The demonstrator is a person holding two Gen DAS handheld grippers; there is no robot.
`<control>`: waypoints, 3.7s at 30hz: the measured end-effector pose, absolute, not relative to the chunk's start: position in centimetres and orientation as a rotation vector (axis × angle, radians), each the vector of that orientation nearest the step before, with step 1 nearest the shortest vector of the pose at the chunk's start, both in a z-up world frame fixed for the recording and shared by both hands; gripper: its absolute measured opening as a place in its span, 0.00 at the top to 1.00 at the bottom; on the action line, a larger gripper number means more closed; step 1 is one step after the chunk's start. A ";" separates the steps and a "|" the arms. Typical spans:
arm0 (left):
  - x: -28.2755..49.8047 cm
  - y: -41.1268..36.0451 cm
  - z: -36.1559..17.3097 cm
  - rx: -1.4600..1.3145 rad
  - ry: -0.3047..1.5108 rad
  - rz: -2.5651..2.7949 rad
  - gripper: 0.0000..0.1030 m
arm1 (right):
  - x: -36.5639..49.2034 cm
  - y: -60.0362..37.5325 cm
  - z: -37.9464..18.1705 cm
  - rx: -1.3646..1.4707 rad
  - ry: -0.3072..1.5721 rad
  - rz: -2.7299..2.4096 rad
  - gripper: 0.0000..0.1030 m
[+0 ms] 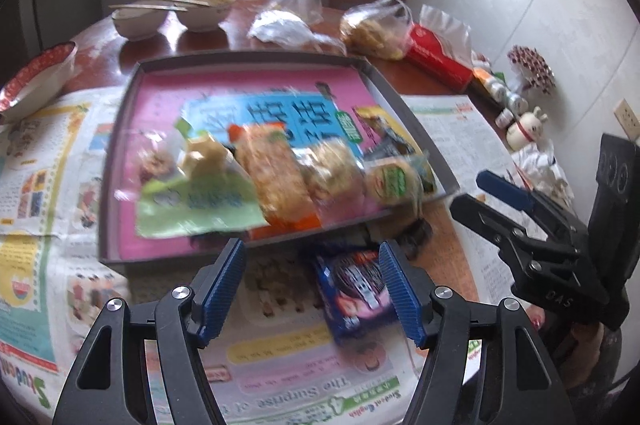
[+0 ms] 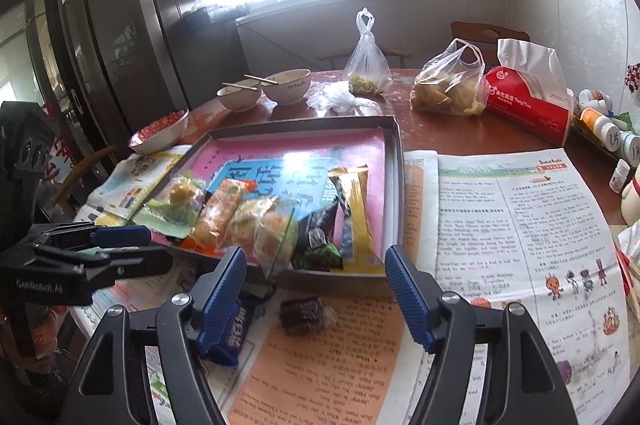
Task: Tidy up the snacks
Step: 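Move the left tool to the blue Oreo pack while the right tool reaches the chocolate piece, then grasp the Oreo pack with the left tool while the right tool grasps the chocolate piece, then carry the Oreo pack into the tray with the left tool while the right tool carries the chocolate there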
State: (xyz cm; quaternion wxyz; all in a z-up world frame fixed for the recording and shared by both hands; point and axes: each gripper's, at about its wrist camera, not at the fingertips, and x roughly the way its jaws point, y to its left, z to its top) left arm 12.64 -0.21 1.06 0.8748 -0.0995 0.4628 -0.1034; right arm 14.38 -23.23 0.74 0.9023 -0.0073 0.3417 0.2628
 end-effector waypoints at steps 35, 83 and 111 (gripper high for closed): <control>12.8 -2.9 -3.2 -0.142 1.036 -0.205 0.49 | 13.7 -21.3 -3.8 -0.161 0.794 0.571 0.32; 10.6 8.8 1.5 -0.336 0.854 -0.067 0.51 | 12.0 -16.1 0.6 -0.145 0.692 0.652 0.63; 13.5 8.2 0.6 -0.303 0.895 -0.074 0.51 | 15.1 -15.6 -0.7 -0.117 0.736 0.650 0.63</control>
